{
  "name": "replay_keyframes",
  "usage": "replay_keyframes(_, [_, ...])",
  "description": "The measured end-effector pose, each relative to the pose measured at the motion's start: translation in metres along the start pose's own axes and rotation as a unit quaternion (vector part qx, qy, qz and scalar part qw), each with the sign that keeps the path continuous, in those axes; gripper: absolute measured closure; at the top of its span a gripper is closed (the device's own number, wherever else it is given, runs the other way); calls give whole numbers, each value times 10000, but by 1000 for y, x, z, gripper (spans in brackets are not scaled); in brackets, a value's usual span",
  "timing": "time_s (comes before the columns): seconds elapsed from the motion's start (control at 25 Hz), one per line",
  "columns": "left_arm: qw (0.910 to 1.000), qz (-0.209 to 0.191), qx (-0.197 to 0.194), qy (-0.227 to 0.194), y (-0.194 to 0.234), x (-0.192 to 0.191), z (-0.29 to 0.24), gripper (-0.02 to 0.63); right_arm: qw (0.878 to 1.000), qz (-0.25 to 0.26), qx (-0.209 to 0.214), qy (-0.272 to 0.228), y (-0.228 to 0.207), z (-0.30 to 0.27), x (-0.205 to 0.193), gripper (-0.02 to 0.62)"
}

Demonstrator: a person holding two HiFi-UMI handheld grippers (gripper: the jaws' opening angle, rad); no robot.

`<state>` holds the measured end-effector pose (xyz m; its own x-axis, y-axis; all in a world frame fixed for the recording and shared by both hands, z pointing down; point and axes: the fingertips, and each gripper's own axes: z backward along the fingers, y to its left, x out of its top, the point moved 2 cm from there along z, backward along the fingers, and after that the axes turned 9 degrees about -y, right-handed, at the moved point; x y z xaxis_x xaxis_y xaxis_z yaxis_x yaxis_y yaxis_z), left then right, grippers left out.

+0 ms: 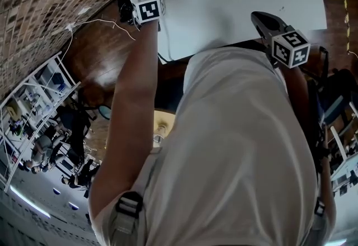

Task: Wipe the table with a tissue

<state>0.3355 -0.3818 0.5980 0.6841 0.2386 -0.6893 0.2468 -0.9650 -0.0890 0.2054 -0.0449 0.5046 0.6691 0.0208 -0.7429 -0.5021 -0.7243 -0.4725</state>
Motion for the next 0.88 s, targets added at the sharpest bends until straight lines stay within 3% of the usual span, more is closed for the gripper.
replay_keyframes(0.16, [9989,-163,-213,373,-14,-15,2,571,9996,234,133,92,11,-8,-1,588])
replay_keyframes(0.36, [9993,61,-356,23,-54,-17,2,571,9993,296,197,75,19,-12,3,588])
replay_keyframes(0.64, [9970,403,-585,291,-68,-24,17,567,9990,395,161,136,26,-20,0,588])
replay_keyframes(0.76, [9871,816,-1377,81,-88,-14,24,566,9988,446,195,110,37,-26,1,588])
replay_keyframes(0.88, [9653,1344,-2236,72,-102,-13,29,565,9988,461,166,50,44,-29,3,588])
